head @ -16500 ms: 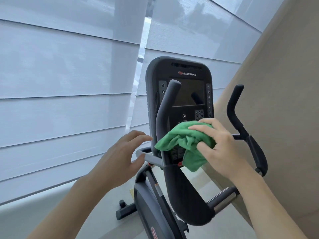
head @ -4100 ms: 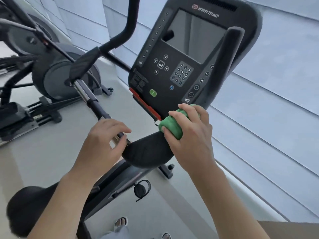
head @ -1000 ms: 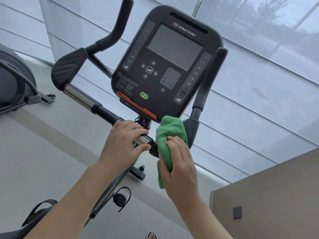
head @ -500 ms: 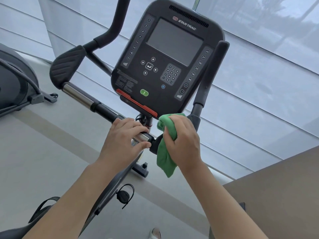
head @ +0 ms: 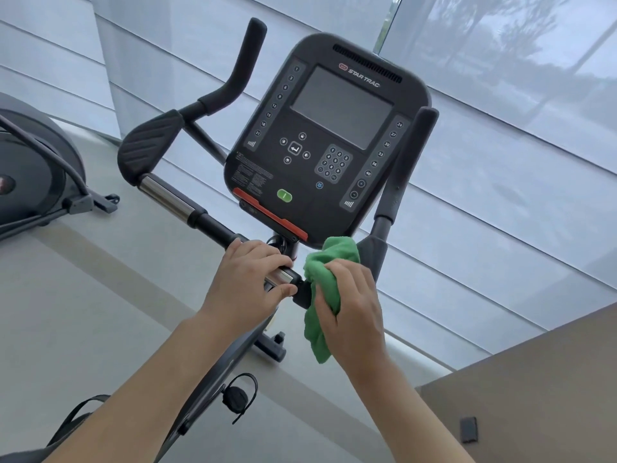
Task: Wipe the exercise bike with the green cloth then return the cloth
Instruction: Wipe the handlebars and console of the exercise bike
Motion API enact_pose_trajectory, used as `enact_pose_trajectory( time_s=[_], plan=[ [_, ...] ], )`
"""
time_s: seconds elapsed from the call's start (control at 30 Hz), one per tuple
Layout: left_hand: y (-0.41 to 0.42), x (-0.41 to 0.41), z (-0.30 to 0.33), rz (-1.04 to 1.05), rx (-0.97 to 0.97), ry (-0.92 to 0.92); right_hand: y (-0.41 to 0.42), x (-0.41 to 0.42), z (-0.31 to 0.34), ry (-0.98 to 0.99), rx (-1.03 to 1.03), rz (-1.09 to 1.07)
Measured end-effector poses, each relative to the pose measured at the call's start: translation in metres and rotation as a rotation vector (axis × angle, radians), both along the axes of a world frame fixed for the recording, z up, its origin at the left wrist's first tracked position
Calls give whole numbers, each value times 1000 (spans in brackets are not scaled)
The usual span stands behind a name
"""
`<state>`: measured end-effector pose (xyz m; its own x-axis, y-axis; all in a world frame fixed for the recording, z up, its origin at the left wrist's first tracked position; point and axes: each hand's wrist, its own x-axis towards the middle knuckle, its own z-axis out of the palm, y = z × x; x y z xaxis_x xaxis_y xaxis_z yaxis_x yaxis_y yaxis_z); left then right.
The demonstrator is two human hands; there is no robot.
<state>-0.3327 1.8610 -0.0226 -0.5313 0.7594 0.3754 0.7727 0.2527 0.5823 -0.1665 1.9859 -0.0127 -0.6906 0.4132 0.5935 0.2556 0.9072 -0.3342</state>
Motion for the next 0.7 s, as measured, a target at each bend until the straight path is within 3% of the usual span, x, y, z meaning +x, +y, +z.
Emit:
enact_pose_trajectory(
  time_s=[0.13, 0.27, 0.43, 0.7],
  plan=[
    [3, -2, -4, 5, 18, -27, 0, 11, 13, 28, -35, 36],
    [5, -2, -3, 10, 16, -41, 42, 2, 55, 144, 1, -65],
    [3, -2, -3, 6, 21, -54, 64, -24, 52, -41, -63, -92],
    [3, -3, -8, -5, 27, -54, 50, -21, 35, -38, -83, -127]
  ],
)
